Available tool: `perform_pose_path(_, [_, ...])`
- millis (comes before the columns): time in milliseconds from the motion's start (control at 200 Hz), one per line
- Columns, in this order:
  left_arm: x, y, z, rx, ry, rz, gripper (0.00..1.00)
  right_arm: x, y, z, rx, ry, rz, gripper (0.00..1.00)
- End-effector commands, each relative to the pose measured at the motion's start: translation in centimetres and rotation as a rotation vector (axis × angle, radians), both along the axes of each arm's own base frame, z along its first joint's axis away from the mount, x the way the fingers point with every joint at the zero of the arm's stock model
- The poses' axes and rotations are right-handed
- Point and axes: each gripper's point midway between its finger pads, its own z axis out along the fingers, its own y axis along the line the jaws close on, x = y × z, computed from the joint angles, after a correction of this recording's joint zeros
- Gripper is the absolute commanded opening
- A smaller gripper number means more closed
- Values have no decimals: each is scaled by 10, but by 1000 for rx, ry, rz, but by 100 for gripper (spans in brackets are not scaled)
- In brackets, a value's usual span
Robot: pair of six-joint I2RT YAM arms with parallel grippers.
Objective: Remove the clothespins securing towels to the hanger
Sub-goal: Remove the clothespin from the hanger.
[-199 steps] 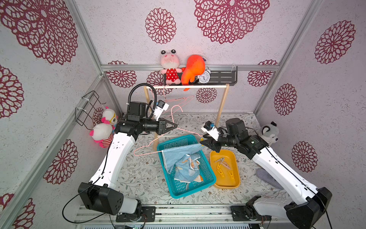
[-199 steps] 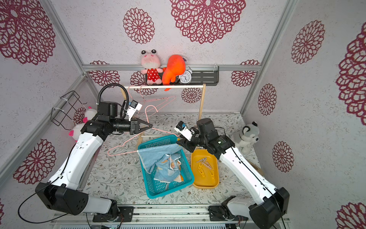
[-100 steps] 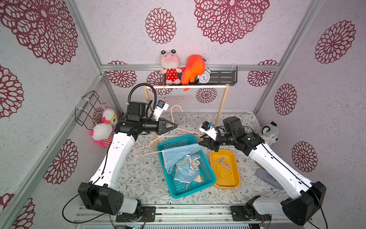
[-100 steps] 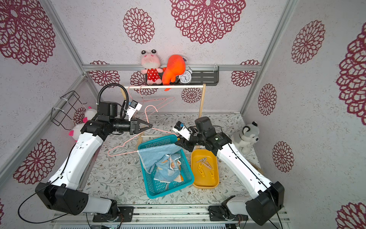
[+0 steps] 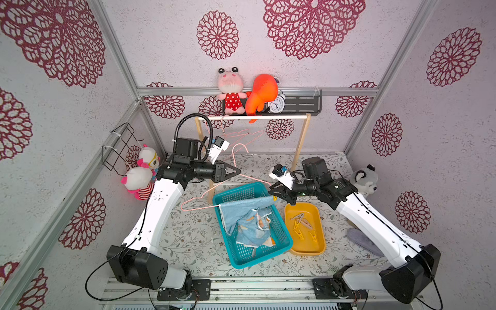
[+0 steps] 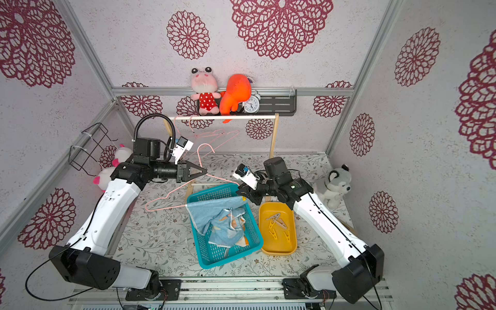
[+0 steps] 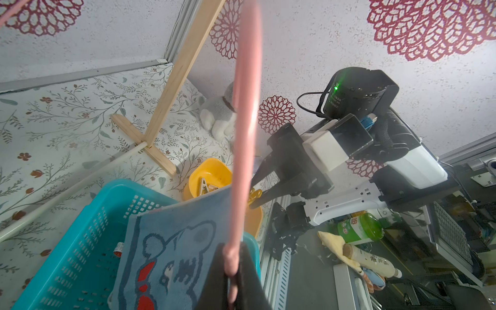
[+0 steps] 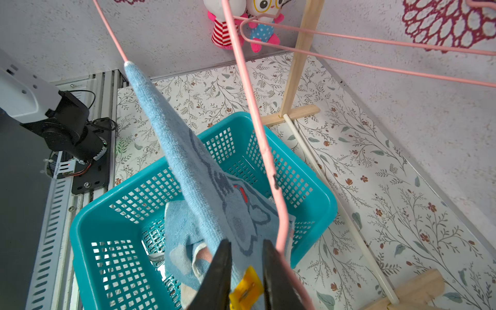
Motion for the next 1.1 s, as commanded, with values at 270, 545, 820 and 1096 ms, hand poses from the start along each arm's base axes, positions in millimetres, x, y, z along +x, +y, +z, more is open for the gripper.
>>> perform_pose_path(270, [-5,-1,15,-26,-50,-38,0,-3,-3,-3,35,20,18,35])
perform_pose_path(545, [-6,-3,14,-37,-33,-64,0,-2,-5,4,65,10,35,30])
perform_pose_path(820, [-3,-3,12,-33,-29,-58,0,-5,2,4,103,32,71,16])
perform_pose_path(1096, [-1,-1,9,-25,-26,-46,0,-5,3,7,124,55,67,0])
